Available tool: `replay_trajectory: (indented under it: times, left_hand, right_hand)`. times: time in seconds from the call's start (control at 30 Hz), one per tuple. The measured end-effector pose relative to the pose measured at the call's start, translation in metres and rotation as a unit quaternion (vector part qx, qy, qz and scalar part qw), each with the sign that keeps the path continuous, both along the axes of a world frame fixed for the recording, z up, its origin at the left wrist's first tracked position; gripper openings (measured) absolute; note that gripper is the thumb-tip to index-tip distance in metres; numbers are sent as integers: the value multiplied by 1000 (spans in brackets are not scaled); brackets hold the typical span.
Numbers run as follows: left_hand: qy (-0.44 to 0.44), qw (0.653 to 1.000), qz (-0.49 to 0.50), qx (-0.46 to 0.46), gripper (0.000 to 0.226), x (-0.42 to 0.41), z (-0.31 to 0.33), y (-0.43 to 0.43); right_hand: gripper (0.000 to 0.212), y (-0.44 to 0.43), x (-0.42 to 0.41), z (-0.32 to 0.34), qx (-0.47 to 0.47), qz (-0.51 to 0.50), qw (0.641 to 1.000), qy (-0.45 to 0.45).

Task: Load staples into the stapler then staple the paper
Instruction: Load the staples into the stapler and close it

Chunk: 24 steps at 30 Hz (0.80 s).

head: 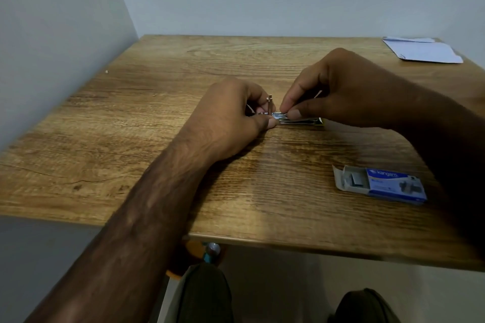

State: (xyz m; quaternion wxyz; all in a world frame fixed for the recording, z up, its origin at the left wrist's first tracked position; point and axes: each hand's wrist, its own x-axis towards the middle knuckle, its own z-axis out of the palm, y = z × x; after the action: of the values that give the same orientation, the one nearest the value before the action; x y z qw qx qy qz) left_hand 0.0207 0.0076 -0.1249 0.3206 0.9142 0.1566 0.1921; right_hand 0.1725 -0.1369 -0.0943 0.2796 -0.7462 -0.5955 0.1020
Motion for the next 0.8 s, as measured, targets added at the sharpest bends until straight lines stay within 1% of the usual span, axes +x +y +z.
replay_trajectory:
  times: [0.1, 0.2, 0.27, 0.5, 0.57, 0.8]
  left_hand:
    - [1, 1000, 3, 3, 6, 0, 0, 0]
    - [3, 1000, 2, 4, 8, 1, 0, 0]
    - [2, 1000, 3, 7, 12, 1, -1, 1]
    - [6, 1000, 5, 5, 9, 1, -2, 0]
    - [5, 1000, 6, 3, 6, 1, -1, 0]
    - [6, 1000, 5, 8, 7, 3, -2, 2]
  right_hand:
    - [14, 0, -1, 0, 6, -1, 1000, -9]
    - [13, 2, -3, -1, 2, 0, 1000, -20]
    - [13, 4, -4, -2, 0, 1, 1000, -16]
    - [14, 3, -3, -1, -23, -2, 1000, -2]
    - [17, 0, -1, 0, -36, 3, 999, 8]
    - [31, -18, 13, 12, -86, 0, 996, 21]
